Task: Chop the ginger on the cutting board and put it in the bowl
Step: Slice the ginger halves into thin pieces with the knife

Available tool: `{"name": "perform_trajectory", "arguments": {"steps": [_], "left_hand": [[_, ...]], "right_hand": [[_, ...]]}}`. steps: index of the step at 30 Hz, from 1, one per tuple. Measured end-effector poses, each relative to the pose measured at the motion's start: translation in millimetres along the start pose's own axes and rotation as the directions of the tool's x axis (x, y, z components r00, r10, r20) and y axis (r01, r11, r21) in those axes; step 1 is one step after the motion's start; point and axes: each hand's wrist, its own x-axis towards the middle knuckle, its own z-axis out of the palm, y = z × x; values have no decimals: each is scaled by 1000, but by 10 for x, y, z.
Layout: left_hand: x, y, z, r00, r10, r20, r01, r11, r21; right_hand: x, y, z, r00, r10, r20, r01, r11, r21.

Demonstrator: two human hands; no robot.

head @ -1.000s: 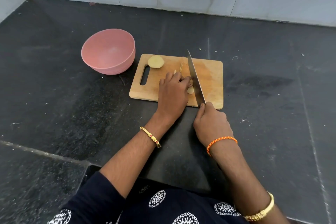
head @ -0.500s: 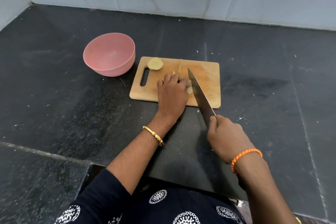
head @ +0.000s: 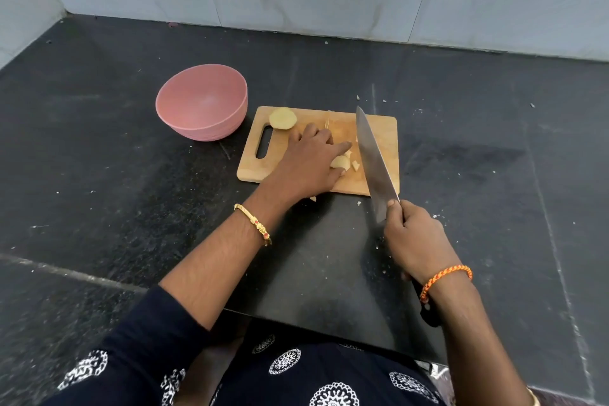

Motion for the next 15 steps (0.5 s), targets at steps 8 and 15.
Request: {"name": "perform_trajectory", "arguments": {"steps": [8, 15], "left_hand": [[-39, 14, 148, 983, -22, -180, 4, 995, -99], [-106, 55, 240, 946, -192, -260, 128, 961, -243]], "right_hand": [[42, -13, 2, 999, -28, 17, 28, 1000, -10], [42, -32, 21, 998, -54, 11, 54, 998, -20]]}}
